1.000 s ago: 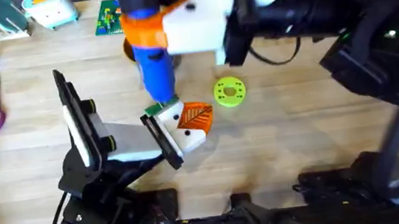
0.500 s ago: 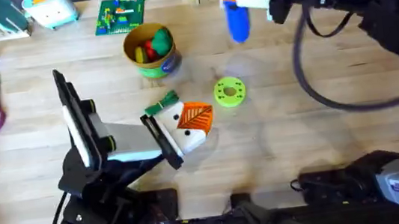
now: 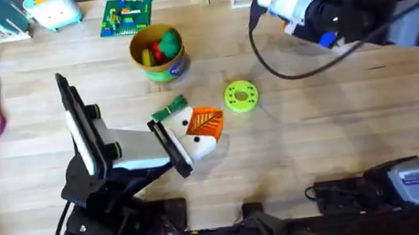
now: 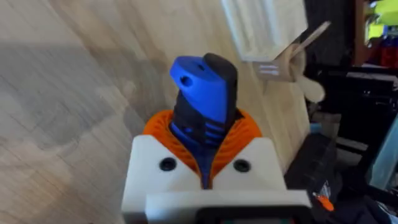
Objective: Pick up the gripper from the table and insert it into the empty holder that is missing its gripper. Then pick up a screw, insert it into the mounting hole, and use the screwdriver to tighten it. Finally, clean up the table by picking up the vegetable and placing it into the bucket.
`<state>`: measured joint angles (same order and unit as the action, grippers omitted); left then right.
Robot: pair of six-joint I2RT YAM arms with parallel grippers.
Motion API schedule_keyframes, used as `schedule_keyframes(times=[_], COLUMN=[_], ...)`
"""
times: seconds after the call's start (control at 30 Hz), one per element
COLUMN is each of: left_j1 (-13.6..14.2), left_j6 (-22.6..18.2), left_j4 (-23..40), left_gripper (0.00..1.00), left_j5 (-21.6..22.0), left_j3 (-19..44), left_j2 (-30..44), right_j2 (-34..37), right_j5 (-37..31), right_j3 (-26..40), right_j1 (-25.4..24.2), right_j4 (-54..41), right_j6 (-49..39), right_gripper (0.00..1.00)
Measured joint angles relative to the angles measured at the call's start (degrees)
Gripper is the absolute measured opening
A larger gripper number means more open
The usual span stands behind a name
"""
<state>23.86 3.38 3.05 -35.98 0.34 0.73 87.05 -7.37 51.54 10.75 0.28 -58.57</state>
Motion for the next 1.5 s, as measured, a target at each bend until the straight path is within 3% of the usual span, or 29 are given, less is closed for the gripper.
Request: schedule_keyframes(times=[0.13,0.37,0.4,0.43,0.6,0.67,0.9,0.97,1.1,1.13,1.2,1.23,1.4,1.5], left_j1=[-0.01,-0.01,-0.01,-0.01,-0.01,-0.01,-0.01,-0.01,-0.01,-0.01,-0.01,-0.01,0.00,-0.01], left_j6=[0.00,0.00,0.00,0.00,0.00,0.00,-0.06,-0.24,-0.37,-0.26,-0.38,-0.39,-0.33,0.46], left_j4=[0.00,0.00,0.00,0.00,0.00,0.00,0.00,0.00,0.00,0.00,0.00,0.00,-1.03,-3.93], left_gripper=[0.016,0.016,0.016,0.016,0.016,0.016,0.036,0.230,0.839,0.948,0.990,0.992,0.992,0.992], left_j5=[0.02,-0.01,0.02,0.00,-0.01,0.02,0.05,0.08,0.19,0.19,0.19,0.21,2.08,5.54], left_j3=[0.00,0.00,0.00,0.00,0.00,0.00,0.00,0.00,0.00,0.00,0.00,0.00,0.00,0.11], left_j2=[0.00,0.00,0.00,0.00,0.00,0.00,0.00,0.00,0.00,0.00,0.00,0.00,0.00,0.00], right_j2=[6.91,11.68,11.95,12.19,11.91,11.57,10.89,10.29,7.45,6.33,3.16,-1.77,-7.54,-9.13], right_j5=[-6.97,-11.05,-11.28,-11.47,-13.51,-13.60,-14.46,-13.23,-7.93,-6.64,-4.07,-0.51,4.67,6.41], right_j3=[0.00,0.01,0.01,0.01,1.29,1.97,1.97,1.97,1.49,1.37,1.21,1.23,1.23,1.23], right_j1=[1.11,5.81,6.29,6.75,7.56,7.71,8.05,8.23,8.63,8.70,8.76,8.74,8.74,8.76], right_j4=[-0.31,0.41,0.33,0.16,-0.11,-1.60,-3.88,-4.88,-6.91,-7.20,-7.34,-7.21,-8.10,-9.37], right_j6=[-3.80,-7.04,-7.13,-7.24,-7.69,-6.76,6.65,11.69,21.63,23.92,28.63,33.82,38.68,40.39], right_gripper=[0.025,0.031,0.074,0.181,0.921,0.984,0.991,0.991,0.991,0.991,0.991,0.991,0.991,0.991])
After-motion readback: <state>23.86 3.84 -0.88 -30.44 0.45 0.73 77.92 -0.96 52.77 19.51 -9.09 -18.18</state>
